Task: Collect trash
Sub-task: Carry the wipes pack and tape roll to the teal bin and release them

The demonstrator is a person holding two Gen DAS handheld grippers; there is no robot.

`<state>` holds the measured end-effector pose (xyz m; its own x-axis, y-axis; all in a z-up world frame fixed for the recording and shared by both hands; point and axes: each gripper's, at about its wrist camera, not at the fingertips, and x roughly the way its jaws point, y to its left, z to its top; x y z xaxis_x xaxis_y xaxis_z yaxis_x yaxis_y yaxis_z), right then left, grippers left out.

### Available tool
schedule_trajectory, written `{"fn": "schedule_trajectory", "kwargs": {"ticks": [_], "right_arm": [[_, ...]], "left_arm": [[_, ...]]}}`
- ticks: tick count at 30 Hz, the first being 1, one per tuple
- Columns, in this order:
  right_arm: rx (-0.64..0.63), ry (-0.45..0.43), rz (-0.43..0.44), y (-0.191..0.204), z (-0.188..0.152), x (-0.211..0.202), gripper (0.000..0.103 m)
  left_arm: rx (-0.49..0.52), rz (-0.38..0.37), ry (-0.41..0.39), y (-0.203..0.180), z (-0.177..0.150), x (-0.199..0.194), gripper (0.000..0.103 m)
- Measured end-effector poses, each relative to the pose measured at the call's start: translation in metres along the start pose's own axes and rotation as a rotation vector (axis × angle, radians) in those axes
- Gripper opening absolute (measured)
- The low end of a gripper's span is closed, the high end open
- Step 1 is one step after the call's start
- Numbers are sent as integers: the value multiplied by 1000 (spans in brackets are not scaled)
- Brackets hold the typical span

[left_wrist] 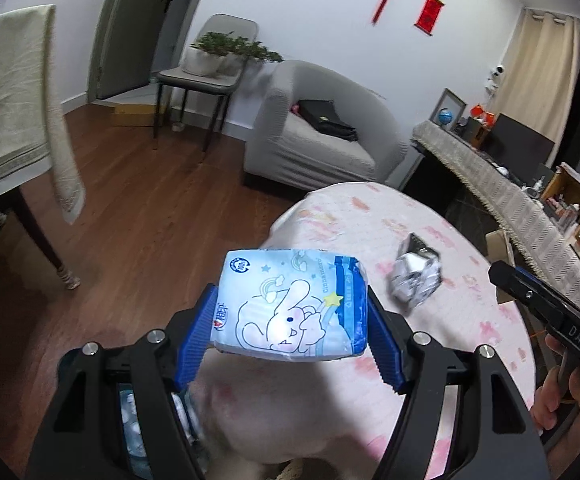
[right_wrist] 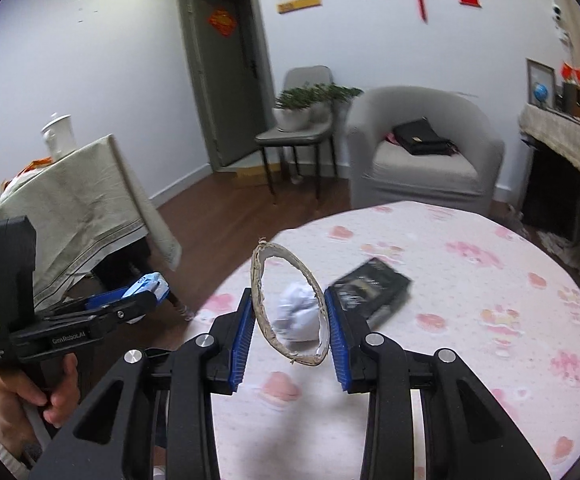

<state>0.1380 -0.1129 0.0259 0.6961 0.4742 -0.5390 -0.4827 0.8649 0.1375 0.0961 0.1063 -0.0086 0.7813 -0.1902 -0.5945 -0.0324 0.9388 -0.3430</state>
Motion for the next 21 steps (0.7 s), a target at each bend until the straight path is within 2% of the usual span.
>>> {"fn": "schedule_trajectory", "kwargs": {"ticks": [2, 4, 6, 14, 21], "right_arm": [[16, 25, 18, 8, -2, 8, 35], [14, 19, 58, 18, -1, 8, 35], [-3, 20, 62, 27, -2, 8, 35], [-18, 55, 129, 65, 0, 30, 35], [-59, 99, 183, 106, -5, 51, 35]], "left_arm": [[1, 36, 1, 10, -5, -7, 72], [-9, 64, 7, 20, -10, -11, 72], [-33, 79, 21, 30, -15, -13, 72], [-90, 150, 113, 73, -41, 2, 72], [-82, 204, 189, 104, -63, 8, 72]]}}
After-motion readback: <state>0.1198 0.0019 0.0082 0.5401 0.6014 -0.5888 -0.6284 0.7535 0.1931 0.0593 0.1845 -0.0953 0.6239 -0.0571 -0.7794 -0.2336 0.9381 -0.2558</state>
